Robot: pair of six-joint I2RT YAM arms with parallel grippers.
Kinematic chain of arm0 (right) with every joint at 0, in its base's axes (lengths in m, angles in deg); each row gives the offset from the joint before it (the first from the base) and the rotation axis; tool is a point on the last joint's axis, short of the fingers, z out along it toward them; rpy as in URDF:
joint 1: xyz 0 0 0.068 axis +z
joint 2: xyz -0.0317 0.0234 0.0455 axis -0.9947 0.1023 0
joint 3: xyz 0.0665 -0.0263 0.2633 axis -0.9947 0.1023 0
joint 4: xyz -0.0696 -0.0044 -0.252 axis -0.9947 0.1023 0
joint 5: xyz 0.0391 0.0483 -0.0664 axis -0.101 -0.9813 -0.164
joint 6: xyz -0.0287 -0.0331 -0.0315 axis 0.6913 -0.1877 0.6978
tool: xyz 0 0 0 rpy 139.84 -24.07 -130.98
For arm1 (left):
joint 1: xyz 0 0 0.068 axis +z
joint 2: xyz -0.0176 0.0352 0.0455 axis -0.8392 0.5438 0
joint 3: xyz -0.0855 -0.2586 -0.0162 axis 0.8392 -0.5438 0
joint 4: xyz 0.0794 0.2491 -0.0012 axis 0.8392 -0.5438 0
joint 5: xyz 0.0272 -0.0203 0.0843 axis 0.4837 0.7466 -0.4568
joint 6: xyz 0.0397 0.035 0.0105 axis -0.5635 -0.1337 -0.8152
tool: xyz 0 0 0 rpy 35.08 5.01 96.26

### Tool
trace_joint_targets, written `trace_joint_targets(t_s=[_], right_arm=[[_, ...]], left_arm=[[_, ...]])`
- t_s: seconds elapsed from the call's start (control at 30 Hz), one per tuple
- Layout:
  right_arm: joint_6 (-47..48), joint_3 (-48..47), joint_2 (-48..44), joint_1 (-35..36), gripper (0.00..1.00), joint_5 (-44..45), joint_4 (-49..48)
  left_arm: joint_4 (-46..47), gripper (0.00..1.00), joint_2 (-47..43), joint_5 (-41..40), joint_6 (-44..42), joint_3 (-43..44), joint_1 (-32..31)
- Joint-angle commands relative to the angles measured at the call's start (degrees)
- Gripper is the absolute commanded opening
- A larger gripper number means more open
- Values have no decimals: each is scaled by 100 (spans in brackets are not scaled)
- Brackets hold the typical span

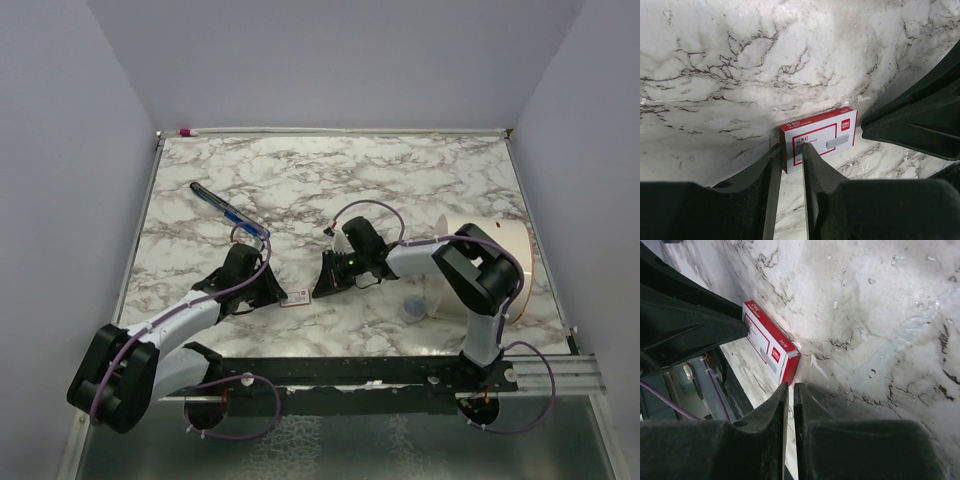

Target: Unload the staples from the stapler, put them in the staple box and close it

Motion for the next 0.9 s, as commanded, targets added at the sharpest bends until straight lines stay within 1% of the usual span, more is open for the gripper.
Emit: trace_joint_targets(t_s=[0.0, 0.17, 0.3, 0.53, 0.6, 0.73, 0.87], right_arm=[[32, -166, 135, 78, 9, -255, -194], [-138, -211, 304, 124, 3, -422, -471], [-268, -290, 402, 184, 1, -504, -652], [-415, -227, 358, 208, 1, -445, -834], [-586, -133, 355, 208, 3, -505, -1092], [-906, 145, 272, 208, 16, -491, -1582], [-964, 270, 164, 206, 21, -451, -1683]], left_arm=[[77, 23, 73, 8, -50, 70, -33], [247, 17, 163, 124, 5, 45, -41], [431, 10, 228, 236, 96, 24, -97], [649, 9, 302, 265, 228, 28, -266], [811, 9, 322, 326, 329, -44, -307], [899, 9, 362, 400, 446, -112, -322], [841, 9, 158, 306, 507, -235, -323]])
